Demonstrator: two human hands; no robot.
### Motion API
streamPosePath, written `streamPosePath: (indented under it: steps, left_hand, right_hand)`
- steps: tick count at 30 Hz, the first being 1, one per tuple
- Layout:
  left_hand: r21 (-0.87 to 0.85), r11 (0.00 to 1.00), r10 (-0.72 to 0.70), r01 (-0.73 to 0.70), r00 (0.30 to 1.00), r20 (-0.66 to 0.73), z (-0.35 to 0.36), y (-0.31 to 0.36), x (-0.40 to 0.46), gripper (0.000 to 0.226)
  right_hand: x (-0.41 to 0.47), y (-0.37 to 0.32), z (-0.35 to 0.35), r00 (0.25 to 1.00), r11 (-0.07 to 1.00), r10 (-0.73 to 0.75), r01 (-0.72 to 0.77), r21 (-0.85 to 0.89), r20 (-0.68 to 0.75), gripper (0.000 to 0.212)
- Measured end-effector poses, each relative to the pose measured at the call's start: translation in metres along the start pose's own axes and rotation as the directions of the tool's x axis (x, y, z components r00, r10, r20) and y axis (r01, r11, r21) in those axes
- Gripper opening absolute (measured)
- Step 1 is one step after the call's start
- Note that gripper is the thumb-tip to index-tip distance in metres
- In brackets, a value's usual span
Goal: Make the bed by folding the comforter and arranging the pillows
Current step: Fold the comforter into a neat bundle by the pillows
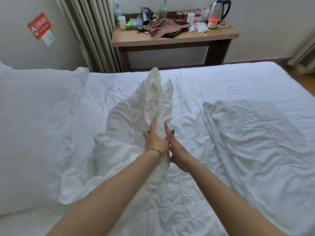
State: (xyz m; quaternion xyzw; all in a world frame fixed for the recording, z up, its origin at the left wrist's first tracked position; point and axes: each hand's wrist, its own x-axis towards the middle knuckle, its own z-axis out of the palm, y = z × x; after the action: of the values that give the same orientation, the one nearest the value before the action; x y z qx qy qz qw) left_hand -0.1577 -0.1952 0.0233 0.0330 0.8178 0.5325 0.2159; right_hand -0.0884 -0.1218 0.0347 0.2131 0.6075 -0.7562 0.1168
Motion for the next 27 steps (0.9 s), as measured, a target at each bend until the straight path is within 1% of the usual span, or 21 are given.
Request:
streamPosePath:
  steps: [1,3,4,5,6,7,8,9,10,11,12,13,16,19,20,21,22,23,25,26,27]
  left_hand:
    - [-0.002,0.997,-0.072,0.072,0.997,0.027,0.032,-0.006,-0.001,0.090]
    - [-0.111,0.963,-0.232,0.248,0.963,0.136,0.086,-0.019,-0.002,0.090]
    - [-0.110,0.960,-0.233,0.257,0.953,0.193,0.104,-0.026,-0.006,0.082]
    - [-0.035,0.986,-0.156,0.165,0.970,0.184,0.116,-0.033,-0.010,0.067]
    - [0.109,0.993,-0.063,0.047,0.988,0.143,0.126,-0.043,-0.015,0.053]
    - [0.257,0.966,-0.021,0.006,0.998,0.054,0.124,-0.052,-0.020,0.047]
    - [0.417,0.909,0.014,0.008,0.999,-0.049,0.116,-0.065,-0.023,0.046]
    - [0.585,0.807,-0.011,0.081,0.993,-0.122,0.108,-0.082,-0.030,0.046]
    - [0.678,0.708,-0.114,0.196,0.980,-0.163,0.101,-0.100,-0.039,0.048]
    - [0.697,0.657,-0.232,0.287,0.957,-0.174,0.094,-0.117,-0.050,0.055]
    - [0.655,0.674,-0.319,0.341,0.934,-0.158,0.092,-0.133,-0.063,0.064]
    - [0.610,0.716,-0.328,0.340,0.935,-0.136,0.096,-0.145,-0.075,0.069]
    - [0.581,0.785,-0.183,0.216,0.976,-0.115,0.131,-0.167,-0.097,0.065]
    - [0.493,0.860,-0.092,0.132,0.990,-0.105,0.157,-0.178,-0.102,0.053]
    - [0.444,0.888,-0.063,0.116,0.989,-0.131,0.158,-0.183,-0.101,0.050]
    - [0.345,0.931,-0.052,0.118,0.979,-0.195,0.155,-0.185,-0.101,0.048]
    - [0.211,0.968,-0.077,0.137,0.960,-0.268,0.149,-0.185,-0.101,0.045]
    - [0.018,0.986,-0.151,0.165,0.939,-0.309,0.143,-0.182,-0.101,0.042]
    - [-0.258,0.942,-0.285,0.214,0.917,-0.278,0.139,-0.176,-0.100,0.040]
    - [-0.316,0.915,-0.336,0.252,0.908,-0.249,0.139,-0.172,-0.097,0.042]
    - [-0.290,0.918,-0.346,0.271,0.903,-0.253,0.141,-0.166,-0.095,0.045]
  right_hand:
    - [-0.003,0.011,-0.021,0.998,0.998,0.064,-0.063,0.031,-0.027,0.070]
    - [-0.004,0.047,-0.066,0.981,0.981,0.178,-0.171,0.086,-0.080,0.095]
    - [-0.006,0.065,-0.084,0.970,0.973,0.224,-0.217,0.080,-0.089,0.098]
    - [-0.007,0.079,-0.098,0.965,0.967,0.249,-0.243,0.074,-0.088,0.093]
    - [-0.006,0.095,-0.112,0.962,0.963,0.267,-0.263,0.064,-0.062,0.087]
    - [-0.005,0.107,-0.118,0.965,0.966,0.257,-0.255,0.043,-0.044,0.086]
    - [-0.003,0.114,-0.119,0.971,0.972,0.236,-0.236,0.011,-0.033,0.087]
    - [-0.003,0.122,-0.119,0.975,0.974,0.220,-0.221,-0.041,-0.033,0.087]
    - [-0.003,0.130,-0.119,0.980,0.975,0.195,-0.199,-0.104,-0.043,0.090]
    - [-0.003,0.137,-0.118,0.985,0.971,0.160,-0.169,-0.167,-0.068,0.096]
    - [-0.004,0.145,-0.117,0.987,0.965,0.126,-0.145,-0.217,-0.102,0.105]
    - [-0.005,0.153,-0.116,0.986,0.961,0.093,-0.126,-0.246,-0.140,0.112]
    - [-0.010,0.176,-0.111,0.972,0.966,0.112,-0.156,-0.208,-0.209,0.119]
    - [-0.006,0.190,-0.117,0.978,0.967,0.151,-0.177,-0.185,-0.145,0.118]
    - [-0.002,0.194,-0.122,0.986,0.964,0.122,-0.144,-0.224,-0.110,0.117]
    - [0.001,0.197,-0.126,0.993,0.957,0.088,-0.106,-0.271,-0.078,0.117]
    - [0.005,0.199,-0.130,0.997,0.948,0.066,-0.077,-0.307,-0.047,0.117]
    - [0.007,0.199,-0.134,0.998,0.944,0.060,-0.062,-0.323,-0.016,0.119]
    - [0.011,0.196,-0.136,0.998,0.938,0.054,-0.037,-0.344,0.039,0.119]
    - [0.012,0.194,-0.136,0.997,0.934,0.042,-0.015,-0.356,0.068,0.114]
    - [0.012,0.193,-0.138,0.996,0.933,0.024,0.010,-0.359,0.090,0.107]
